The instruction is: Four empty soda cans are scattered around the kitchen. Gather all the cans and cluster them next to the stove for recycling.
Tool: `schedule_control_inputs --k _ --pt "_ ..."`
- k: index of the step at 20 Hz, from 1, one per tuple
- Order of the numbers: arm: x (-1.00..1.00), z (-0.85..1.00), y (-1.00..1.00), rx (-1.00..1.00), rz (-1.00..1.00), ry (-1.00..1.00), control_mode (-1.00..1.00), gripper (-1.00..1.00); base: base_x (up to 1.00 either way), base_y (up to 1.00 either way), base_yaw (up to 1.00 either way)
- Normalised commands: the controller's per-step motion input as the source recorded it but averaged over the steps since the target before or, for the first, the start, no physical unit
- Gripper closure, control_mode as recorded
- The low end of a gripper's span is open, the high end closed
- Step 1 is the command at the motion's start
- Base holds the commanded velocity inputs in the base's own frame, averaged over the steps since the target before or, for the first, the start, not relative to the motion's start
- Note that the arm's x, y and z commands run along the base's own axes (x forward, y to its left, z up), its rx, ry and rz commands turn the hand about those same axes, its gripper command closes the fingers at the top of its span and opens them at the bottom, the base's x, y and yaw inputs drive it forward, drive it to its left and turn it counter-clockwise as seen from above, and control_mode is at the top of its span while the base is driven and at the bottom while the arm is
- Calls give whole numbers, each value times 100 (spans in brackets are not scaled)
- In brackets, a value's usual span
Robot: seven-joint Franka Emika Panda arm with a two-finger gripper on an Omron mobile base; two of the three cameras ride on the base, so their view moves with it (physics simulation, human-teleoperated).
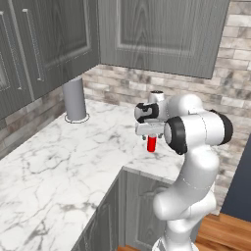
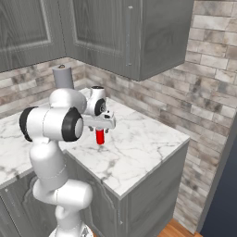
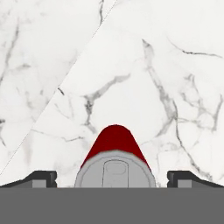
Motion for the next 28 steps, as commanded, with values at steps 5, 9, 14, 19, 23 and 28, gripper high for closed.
schedule_control_inputs --k 5,9,14,19,23,28 --pt "0 -2 0 0 0 7 -100 -100 0 0 0" --pt "0 -2 0 0 0 7 -100 -100 0 0 0" --pt "0 -8 0 0 0 6 -100 -100 0 0 0" --pt "0 -13 0 0 0 6 -100 -100 0 0 0" --pt "0 -12 0 0 0 5 -100 -100 0 0 0" --pt "0 -8 0 0 0 4 -100 100 0 0 0"
